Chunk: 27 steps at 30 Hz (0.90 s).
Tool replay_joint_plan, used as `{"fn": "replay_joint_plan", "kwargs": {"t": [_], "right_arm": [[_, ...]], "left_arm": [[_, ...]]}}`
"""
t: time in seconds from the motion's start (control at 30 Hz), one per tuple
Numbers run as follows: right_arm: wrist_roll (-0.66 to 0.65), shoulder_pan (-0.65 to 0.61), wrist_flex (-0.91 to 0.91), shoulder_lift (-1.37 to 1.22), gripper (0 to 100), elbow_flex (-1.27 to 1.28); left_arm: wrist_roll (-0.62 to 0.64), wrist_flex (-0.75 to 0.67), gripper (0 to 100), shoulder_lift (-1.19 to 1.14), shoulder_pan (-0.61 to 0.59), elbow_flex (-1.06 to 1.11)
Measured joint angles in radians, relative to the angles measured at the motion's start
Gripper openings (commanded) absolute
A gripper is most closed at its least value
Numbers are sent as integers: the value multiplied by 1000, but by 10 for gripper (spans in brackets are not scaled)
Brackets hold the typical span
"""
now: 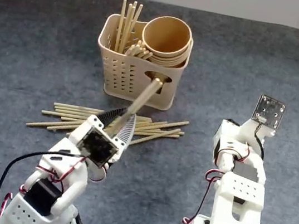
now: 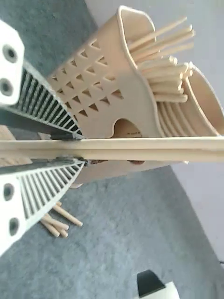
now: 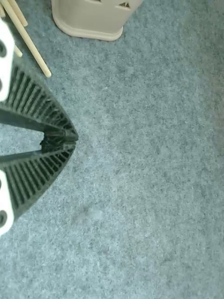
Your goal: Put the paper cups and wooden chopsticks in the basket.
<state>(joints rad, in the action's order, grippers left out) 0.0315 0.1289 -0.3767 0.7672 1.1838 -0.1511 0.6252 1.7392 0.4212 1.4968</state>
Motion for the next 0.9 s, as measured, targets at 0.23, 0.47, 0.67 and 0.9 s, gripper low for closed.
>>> {"fn": "replay_joint_plan", "kwargs": {"t": [0.23,0.47,0.67,0.9], "right_arm": [[0,0,0,0,10,0],[0,0,0,0,10,0],[0,0,0,0,10,0],[0,0,0,0,10,0]], "left_arm": [[0,-43,6,77,-72,18],[0,-120,6,77,-129,18],[26,-138,6,77,-138,-26],[75,-138,6,78,-140,-163]]}}
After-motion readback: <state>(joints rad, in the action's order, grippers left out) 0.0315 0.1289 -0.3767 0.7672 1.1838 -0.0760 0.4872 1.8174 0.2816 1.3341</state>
